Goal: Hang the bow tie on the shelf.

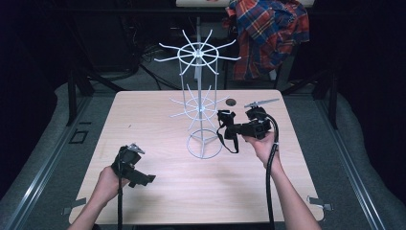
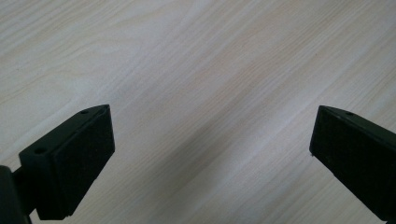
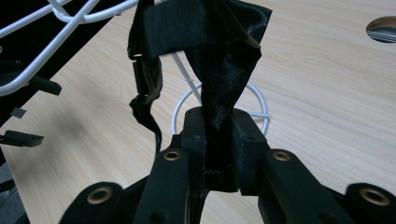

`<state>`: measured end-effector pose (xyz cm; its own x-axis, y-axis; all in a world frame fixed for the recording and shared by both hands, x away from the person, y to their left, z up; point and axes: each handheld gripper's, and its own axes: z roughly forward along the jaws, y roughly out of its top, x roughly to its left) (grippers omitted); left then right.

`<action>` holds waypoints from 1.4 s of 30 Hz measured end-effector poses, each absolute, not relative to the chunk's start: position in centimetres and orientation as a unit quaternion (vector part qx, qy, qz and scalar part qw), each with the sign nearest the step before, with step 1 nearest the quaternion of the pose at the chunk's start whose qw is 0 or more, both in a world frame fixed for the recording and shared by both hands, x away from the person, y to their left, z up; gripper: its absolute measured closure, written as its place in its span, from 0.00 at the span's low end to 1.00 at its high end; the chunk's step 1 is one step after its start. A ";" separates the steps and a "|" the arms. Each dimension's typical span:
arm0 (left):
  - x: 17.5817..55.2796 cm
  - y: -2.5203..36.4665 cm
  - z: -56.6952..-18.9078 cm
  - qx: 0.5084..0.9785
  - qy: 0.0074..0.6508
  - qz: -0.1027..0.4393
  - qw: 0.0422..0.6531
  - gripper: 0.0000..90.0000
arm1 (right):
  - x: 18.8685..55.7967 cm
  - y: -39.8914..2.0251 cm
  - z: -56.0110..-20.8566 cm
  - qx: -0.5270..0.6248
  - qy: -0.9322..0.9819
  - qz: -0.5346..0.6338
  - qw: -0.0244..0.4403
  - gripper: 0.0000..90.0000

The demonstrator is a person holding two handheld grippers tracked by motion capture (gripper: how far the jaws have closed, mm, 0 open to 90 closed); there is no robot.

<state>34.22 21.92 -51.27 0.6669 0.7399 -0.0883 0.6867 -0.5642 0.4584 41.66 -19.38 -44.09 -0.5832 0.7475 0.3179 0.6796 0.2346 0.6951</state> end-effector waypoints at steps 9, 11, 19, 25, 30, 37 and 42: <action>34.2 22.0 -51.3 0.882 0.405 0.058 0.234 0.00 | 41.0 -19.4 -43.2 0.447 0.789 0.419 0.055 0.86; 34.2 22.0 -51.3 0.882 0.405 0.058 0.234 0.00 | 40.8 -19.6 -42.9 0.447 0.788 0.419 0.057 0.86; 34.2 21.8 -51.2 0.883 0.403 0.058 0.233 0.00 | 39.9 -20.3 -41.4 0.446 0.786 0.422 0.078 0.86; 34.2 21.9 -51.2 0.882 0.405 0.060 0.234 0.00 | 40.4 -19.5 -41.8 0.445 0.788 0.419 0.075 0.86; 34.2 22.0 -51.2 0.882 0.404 0.059 0.233 0.00 | 41.0 -18.5 -42.8 0.444 0.793 0.413 0.059 0.86; 34.2 22.0 -51.2 0.883 0.404 0.059 0.234 0.00 | 41.1 -17.8 -43.9 0.439 0.802 0.403 0.045 0.86; 34.2 22.0 -51.2 0.883 0.404 0.059 0.233 0.00 | 41.1 -17.2 -44.7 0.433 0.812 0.391 0.035 0.86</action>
<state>34.19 21.97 -51.23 0.6666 0.7405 -0.0853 0.6859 -0.5646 0.4592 41.07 -17.23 -44.71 -0.6229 0.7299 0.2814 0.6751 0.3198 0.6648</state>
